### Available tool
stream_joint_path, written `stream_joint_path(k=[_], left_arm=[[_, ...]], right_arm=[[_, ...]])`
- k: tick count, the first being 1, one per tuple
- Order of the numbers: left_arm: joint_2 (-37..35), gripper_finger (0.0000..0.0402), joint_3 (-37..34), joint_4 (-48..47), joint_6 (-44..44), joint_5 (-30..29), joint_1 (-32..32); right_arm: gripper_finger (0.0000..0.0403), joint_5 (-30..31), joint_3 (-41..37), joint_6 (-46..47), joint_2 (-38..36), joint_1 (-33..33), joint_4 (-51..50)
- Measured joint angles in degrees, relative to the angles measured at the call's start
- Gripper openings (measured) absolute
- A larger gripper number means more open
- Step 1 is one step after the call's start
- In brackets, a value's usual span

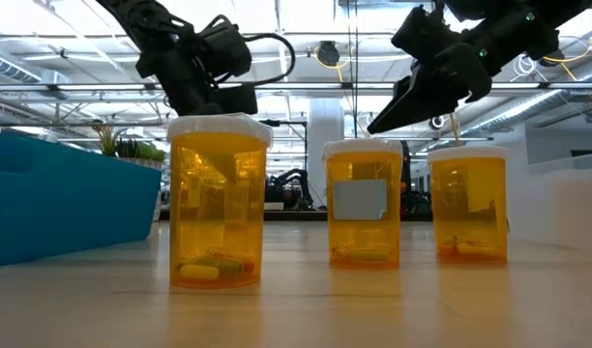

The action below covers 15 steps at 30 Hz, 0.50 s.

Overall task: Pick and place medicine bottles into bin by pill shape (circle, oval)
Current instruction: Put the orange bottled capsule into the blue bin

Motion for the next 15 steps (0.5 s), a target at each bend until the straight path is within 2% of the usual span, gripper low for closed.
stream_joint_path(k=[5,11,15], left_arm=[[1.3,0.0327,0.0,-0.3,0.0,0.3,-0.2],[2.0,0.0267,0.0,0.9,1.5,0.4,-0.3],[1.9,0.0225,0.0,1.3,1.3,3.1,-0.3]], right_arm=[[0.0212,0.0,0.0,-0.2,0.0,0.0,-0.2],[0.0212,0.0,0.0,-0.2,0.0,0.0,-0.2],[0.0212,0.0,0.0,-0.2,0.0,0.0,-0.3]])
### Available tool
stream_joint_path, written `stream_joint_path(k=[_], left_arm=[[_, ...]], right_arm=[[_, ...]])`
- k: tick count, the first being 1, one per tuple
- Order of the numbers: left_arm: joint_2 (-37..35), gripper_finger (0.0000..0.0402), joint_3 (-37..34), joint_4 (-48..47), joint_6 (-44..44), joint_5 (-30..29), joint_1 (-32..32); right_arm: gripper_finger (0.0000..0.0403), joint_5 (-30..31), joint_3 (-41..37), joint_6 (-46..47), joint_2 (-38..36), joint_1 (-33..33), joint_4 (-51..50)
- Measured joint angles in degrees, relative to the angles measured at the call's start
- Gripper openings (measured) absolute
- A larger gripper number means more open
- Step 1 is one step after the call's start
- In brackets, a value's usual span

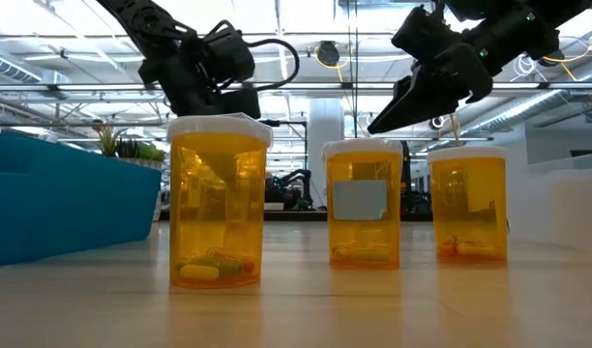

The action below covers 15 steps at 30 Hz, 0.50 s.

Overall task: Pick and place medicine bottles into bin by pill shape (circle, oval)
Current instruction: Put the orange bottled capsule into the blue bin

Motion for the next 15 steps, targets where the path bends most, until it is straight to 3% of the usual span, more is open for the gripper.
stream_joint_path(k=[3,7,15], left_arm=[[-0.1,0.0206,0.0,-0.2,-0.7,0.2,-0.2],[-1.3,0.0208,0.0,-0.9,-2.5,0.2,-0.9],[-12.5,0.0211,0.1,-8.7,-11.2,-2.5,-7.8]], right_arm=[[0.0212,0.0,0.0,-0.1,0.0,0.0,-0.1],[0.0212,-0.6,0.0,-0.1,0.0,0.0,-0.6],[0.0212,-2.8,0.0,3.3,0.0,1.0,-0.9]])
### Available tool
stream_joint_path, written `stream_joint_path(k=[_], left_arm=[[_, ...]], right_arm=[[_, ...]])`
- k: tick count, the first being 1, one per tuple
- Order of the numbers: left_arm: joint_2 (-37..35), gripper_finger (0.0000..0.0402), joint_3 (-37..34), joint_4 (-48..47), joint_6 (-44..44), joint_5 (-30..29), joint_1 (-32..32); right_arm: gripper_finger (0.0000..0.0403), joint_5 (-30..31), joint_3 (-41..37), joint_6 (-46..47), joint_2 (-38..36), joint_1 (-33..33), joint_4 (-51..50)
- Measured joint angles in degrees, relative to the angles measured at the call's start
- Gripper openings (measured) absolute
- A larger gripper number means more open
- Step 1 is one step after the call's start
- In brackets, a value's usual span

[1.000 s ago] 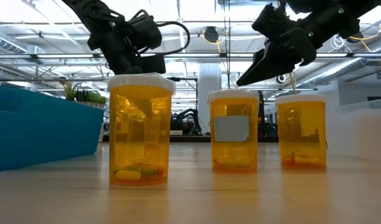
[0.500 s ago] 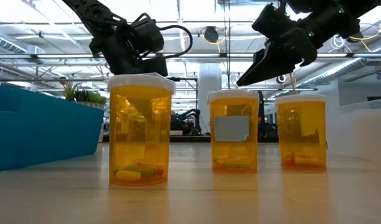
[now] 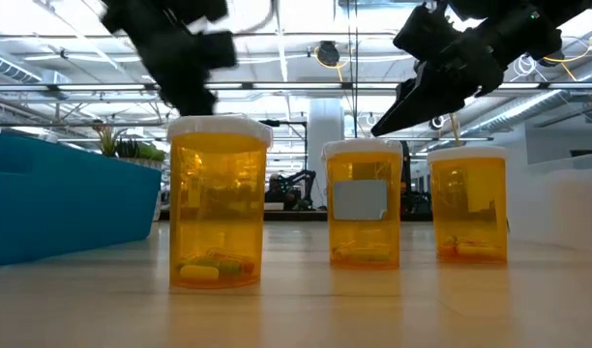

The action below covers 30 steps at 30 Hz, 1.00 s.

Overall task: Pick and place medicine bottles into bin by pill shape (circle, oval)
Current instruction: Put the orange bottled capsule into the blue bin

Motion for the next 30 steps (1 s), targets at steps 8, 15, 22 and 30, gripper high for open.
stream_joint_path(k=[8,15,22,30], left_arm=[[-15.1,0.0211,0.0,-11.3,-17.5,-8.0,-15.7],[-17.3,0.0206,0.0,-13.8,-28.4,-19.1,-31.3],[-12.3,0.0213,0.0,-17.2,-31.3,-25.5,-36.3],[-4.5,0.0215,0.0,-18.2,-31.0,-26.1,-35.7]], right_arm=[[0.0212,0.0,0.0,6.8,0.0,4.5,2.0],[0.0212,0.0,0.0,10.3,0.0,7.7,7.4],[0.0212,0.1,0.0,12.7,0.0,8.6,9.0],[0.0212,1.6,0.0,15.2,0.0,8.6,9.1]])
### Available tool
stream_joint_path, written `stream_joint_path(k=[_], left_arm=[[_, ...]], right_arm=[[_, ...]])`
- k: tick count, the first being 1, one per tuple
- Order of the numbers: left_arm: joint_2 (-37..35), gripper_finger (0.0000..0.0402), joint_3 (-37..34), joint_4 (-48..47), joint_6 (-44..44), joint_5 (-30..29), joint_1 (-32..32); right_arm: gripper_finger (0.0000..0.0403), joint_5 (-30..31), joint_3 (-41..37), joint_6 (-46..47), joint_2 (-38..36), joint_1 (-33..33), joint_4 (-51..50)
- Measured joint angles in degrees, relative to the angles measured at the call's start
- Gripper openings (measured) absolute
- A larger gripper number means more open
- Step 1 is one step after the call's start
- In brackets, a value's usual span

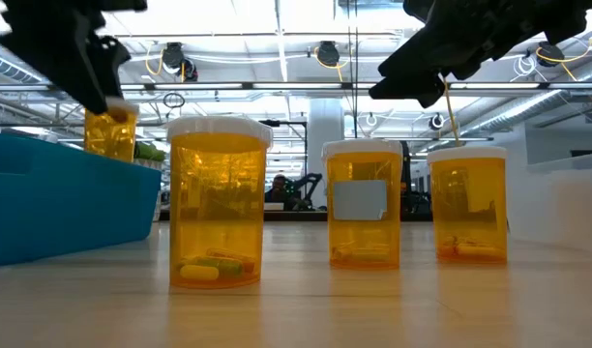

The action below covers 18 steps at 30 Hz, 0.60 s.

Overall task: Pick and place medicine bottles into bin by pill shape (circle, oval)
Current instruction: Put the orange bottled capsule into the blue bin

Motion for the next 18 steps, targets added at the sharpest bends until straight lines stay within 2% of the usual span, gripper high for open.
stream_joint_path(k=[9,18], left_arm=[[7.0,0.0216,0.0,2.1,1.1,0.0,2.6],[11.0,0.0216,0.0,2.0,-2.2,2.2,3.6]], right_arm=[[0.0212,0.1,0.0,0.6,0.0,0.0,0.0],[0.0212,0.0,0.0,-1.7,0.0,0.0,-0.1]])
